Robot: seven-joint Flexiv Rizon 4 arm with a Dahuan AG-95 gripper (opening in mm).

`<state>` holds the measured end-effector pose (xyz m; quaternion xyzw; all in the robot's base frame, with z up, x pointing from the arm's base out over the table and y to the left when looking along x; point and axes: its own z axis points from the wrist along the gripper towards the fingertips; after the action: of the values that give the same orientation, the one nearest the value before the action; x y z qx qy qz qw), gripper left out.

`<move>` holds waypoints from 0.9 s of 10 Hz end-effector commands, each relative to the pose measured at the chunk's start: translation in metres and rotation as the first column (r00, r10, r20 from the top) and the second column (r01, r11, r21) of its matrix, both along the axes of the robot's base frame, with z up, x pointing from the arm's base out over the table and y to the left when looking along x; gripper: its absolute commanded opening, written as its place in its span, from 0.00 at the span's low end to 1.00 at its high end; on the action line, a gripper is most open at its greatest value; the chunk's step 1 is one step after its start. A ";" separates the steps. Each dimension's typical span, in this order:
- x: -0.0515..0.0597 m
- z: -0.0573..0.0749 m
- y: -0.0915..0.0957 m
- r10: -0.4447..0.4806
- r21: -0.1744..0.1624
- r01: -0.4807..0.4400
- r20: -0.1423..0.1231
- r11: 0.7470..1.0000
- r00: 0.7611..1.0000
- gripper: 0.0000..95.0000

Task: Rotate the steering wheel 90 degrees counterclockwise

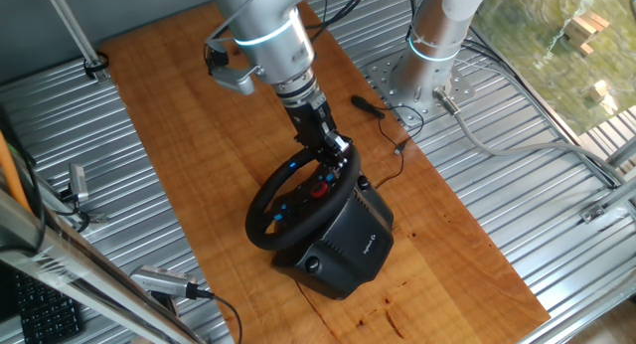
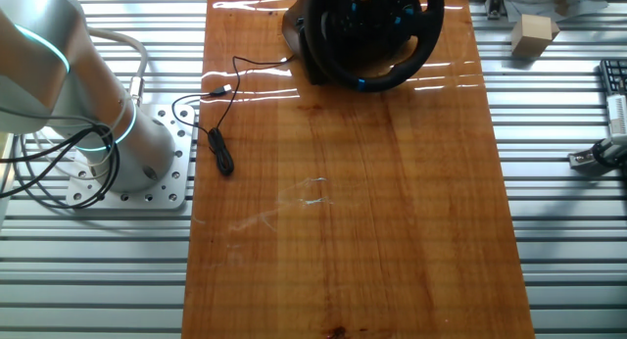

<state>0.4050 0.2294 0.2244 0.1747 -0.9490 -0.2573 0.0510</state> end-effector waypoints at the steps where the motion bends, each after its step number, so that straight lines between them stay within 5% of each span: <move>1: 0.000 0.000 -0.002 0.003 -0.001 -0.003 -0.001 1.000 1.000 0.00; 9: -0.004 -0.007 -0.009 0.022 0.002 -0.022 0.012 1.000 1.000 0.00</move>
<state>0.4001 0.2202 0.2180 0.1869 -0.9471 -0.2565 0.0478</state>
